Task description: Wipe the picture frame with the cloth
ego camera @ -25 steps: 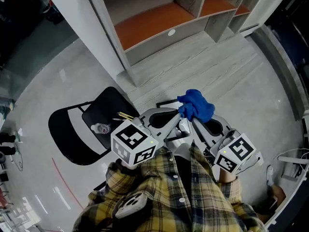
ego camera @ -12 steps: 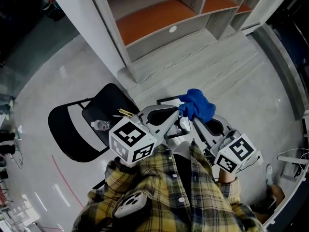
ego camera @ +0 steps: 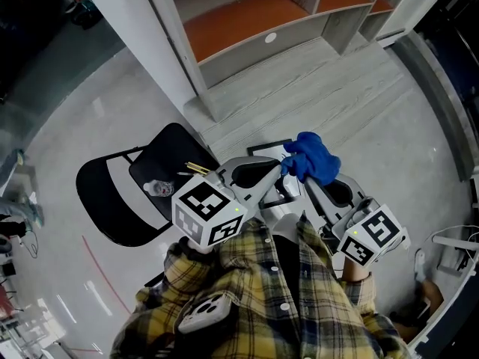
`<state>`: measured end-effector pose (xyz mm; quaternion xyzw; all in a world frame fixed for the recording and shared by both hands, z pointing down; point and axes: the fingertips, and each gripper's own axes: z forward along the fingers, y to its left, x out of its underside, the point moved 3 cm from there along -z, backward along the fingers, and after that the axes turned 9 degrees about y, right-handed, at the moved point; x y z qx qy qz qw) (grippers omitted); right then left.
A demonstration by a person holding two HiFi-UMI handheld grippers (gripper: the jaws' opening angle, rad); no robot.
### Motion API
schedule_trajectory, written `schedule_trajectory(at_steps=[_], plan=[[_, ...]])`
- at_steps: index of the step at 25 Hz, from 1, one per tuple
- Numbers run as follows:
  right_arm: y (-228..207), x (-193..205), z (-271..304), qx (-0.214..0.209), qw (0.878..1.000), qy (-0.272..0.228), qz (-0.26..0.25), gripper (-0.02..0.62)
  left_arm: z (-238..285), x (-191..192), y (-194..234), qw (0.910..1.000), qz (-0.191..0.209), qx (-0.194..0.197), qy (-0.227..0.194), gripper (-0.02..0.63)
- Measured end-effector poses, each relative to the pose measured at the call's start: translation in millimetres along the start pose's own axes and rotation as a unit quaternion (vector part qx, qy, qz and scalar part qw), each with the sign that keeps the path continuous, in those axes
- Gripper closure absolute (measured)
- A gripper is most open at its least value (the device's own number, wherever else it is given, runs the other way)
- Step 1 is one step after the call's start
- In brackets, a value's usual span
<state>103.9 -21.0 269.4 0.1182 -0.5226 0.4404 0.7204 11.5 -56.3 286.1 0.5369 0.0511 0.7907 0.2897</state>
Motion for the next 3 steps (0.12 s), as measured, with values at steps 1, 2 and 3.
schedule_trajectory(at_steps=[1, 2, 3], plan=[[-1.0, -0.7, -0.4, 0.002, 1.0, -0.001, 0.0, 0.552, 1.3, -1.2, 1.5, 1.0, 0.003, 0.0, 0.0, 0.6], [-2.2, -1.5, -0.7, 0.004, 1.0, -0.002, -0.001, 0.552, 2.6, -2.6, 3.3, 1.0, 0.007, 0.001, 0.001, 0.6], [-3.3, -2.4, -1.0, 0.007, 1.0, -0.003, -0.001, 0.552, 4.1, -4.2, 5.2, 0.9999, 0.011, 0.001, 0.002, 0.6]])
